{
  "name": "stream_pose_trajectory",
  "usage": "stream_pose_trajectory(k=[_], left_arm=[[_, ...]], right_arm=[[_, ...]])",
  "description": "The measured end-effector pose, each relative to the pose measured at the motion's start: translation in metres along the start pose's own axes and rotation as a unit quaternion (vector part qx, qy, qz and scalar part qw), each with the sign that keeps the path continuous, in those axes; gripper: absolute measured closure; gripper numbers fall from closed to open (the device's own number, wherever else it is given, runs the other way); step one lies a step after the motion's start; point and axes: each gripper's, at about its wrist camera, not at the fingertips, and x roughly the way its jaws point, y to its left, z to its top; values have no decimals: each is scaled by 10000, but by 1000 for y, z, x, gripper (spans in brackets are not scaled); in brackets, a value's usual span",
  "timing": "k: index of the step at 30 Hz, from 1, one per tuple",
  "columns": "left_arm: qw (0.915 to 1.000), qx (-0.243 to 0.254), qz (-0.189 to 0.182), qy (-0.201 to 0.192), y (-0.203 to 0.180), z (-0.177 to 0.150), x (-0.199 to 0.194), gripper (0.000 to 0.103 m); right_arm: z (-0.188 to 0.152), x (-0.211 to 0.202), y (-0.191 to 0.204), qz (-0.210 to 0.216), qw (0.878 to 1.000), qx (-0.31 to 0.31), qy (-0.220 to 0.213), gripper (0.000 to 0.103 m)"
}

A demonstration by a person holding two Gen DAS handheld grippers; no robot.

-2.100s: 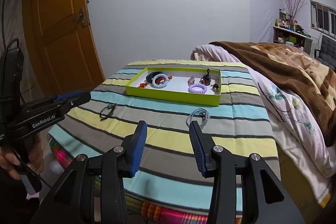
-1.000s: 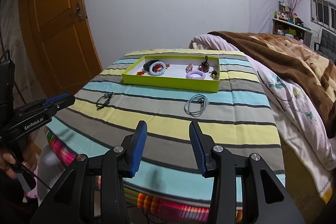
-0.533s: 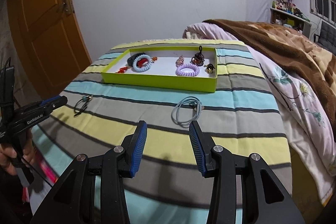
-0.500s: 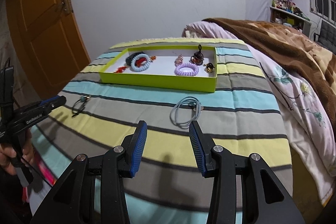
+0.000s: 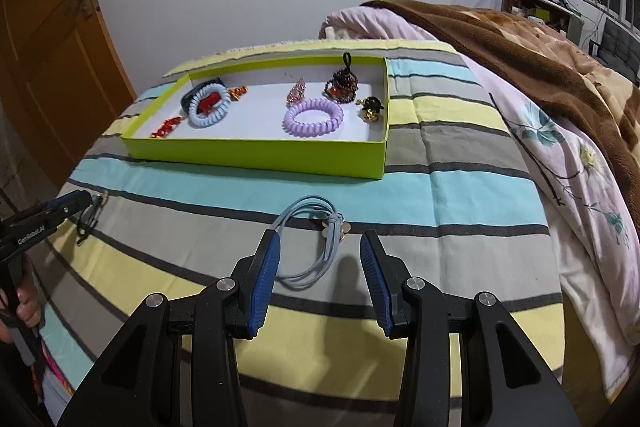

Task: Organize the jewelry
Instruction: 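Grasp the black beaded hair tie with the left tool while the right tool grasps the grey band, then lift and carry the black hair tie and grey band over the lime-green box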

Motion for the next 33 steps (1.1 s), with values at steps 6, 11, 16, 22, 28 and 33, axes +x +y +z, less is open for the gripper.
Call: stream_pose_trajectory(k=[6, 11, 16, 22, 28, 33], left_arm=[[9998, -21, -28, 217, -2, 2, 12, 77], [9997, 50, 70, 212, -6, 2, 13, 77], [9997, 87, 76, 201, -8, 0, 11, 89], [9996, 283, 42, 87, -15, -5, 2, 90], [9994, 307, -118, -75, -24, -11, -17, 90], [9985, 328, -259, -354, -33, -7, -39, 90]], right_arm=[[3, 13, -1, -45, 9999, -29, 164, 60], [6, 18, -1, -139, 9997, -41, 215, 81], [5, 17, -1, -143, 9997, -63, 202, 90], [3, 9, 2, -102, 9999, -123, 65, 91], [1, -9, 2, -10, 9999, -89, -122, 91], [0, -28, 6, 66, 9994, -84, -337, 91]])
